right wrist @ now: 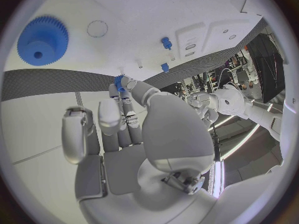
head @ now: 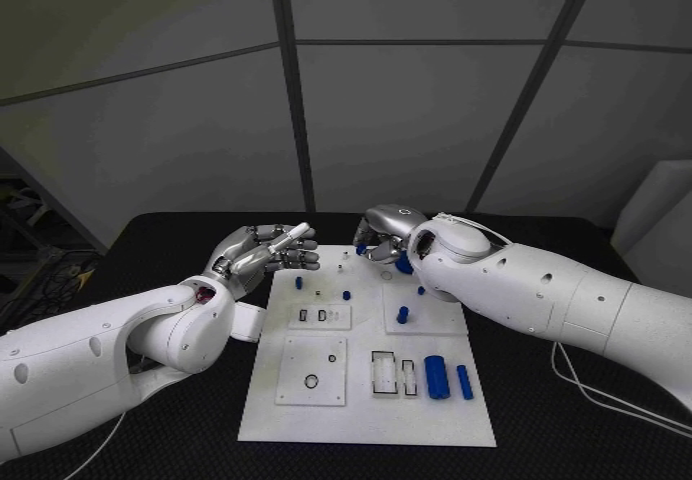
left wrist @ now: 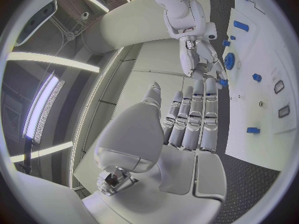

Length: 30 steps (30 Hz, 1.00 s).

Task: Assemble the parts on the task board

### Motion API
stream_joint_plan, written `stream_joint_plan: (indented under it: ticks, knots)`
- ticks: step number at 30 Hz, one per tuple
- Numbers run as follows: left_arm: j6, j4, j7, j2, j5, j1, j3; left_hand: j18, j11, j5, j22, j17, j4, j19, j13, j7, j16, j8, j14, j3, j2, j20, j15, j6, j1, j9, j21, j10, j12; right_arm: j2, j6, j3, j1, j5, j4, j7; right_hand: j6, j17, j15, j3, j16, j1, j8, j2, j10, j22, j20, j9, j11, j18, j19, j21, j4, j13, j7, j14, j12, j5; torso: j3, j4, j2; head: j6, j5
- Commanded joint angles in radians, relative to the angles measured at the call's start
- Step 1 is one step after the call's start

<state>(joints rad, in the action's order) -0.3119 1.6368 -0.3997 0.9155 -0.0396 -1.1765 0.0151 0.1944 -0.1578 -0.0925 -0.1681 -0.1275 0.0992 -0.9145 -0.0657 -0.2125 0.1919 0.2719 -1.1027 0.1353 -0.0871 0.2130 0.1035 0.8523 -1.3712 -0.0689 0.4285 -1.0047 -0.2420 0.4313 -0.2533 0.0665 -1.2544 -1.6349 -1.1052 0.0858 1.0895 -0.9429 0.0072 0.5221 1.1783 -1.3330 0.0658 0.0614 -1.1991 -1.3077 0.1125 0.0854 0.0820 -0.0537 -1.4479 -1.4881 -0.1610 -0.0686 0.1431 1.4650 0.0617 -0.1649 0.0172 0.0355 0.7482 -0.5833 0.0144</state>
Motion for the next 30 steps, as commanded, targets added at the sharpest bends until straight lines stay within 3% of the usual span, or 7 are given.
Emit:
stream_joint_plan:
  ticks: [1, 11, 30]
  knots:
    - [0.017, -0.002, -0.002, -0.005, -0.006, -0.002, 0.001, -0.013, -0.001, 0.005, 0.001, 0.001, -0.001, -0.001, 0.001, -0.001, -0.007, -0.003, -0.001, 0.005, -0.005, 0.005, 0.009, 0.004, 0.006, 0.001, -0.004, -0.005, 0.004, -0.025, -0.052, 0.001, -0.003, -0.004, 0.031, -0.016, 0.008, 0.002, -0.008, 0.008, 0.005, 0.002, 0.005, 0.005, -0.008, -0.054, -0.003, 0.001, 0.0, 0.011, -0.002, -0.002, 0.0, -0.001, 0.002, 0.008, -0.001, -0.007, -0.0003, 0.0001, 0.002, 0.0, -0.001]
    - [0.017, -0.001, -0.001, -0.01, -0.006, -0.005, 0.001, -0.013, -0.001, 0.005, 0.001, 0.001, -0.001, -0.001, 0.001, -0.001, -0.007, -0.003, -0.001, 0.005, -0.005, 0.005, 0.009, 0.004, 0.006, 0.001, -0.004, -0.005, 0.004, -0.086, -0.038, 0.001, -0.003, -0.008, 0.105, -0.025, 0.008, 0.001, -0.008, 0.01, 0.007, 0.004, 0.004, 0.007, -0.007, -0.054, -0.003, 0.001, 0.001, 0.011, -0.002, -0.002, 0.0, -0.001, 0.002, 0.008, -0.001, -0.008, 0.0007, 0.0033, 0.007, 0.0, -0.005]
    - [0.017, 0.0, 0.0, -0.016, -0.006, -0.012, 0.001, -0.013, -0.001, 0.006, 0.002, 0.001, -0.003, -0.001, 0.001, -0.001, -0.008, -0.004, -0.001, 0.007, -0.005, 0.005, 0.01, 0.004, 0.005, 0.001, -0.005, -0.005, 0.005, -0.131, 0.019, 0.0, -0.003, -0.018, 0.159, -0.021, 0.004, 0.004, -0.007, 0.015, 0.007, 0.013, 0.001, 0.013, 0.0, -0.051, -0.002, 0.001, 0.003, 0.01, 0.001, -0.001, 0.001, 0.001, 0.004, 0.006, -0.002, -0.007, 0.0013, 0.0032, 0.008, -0.006, -0.009]
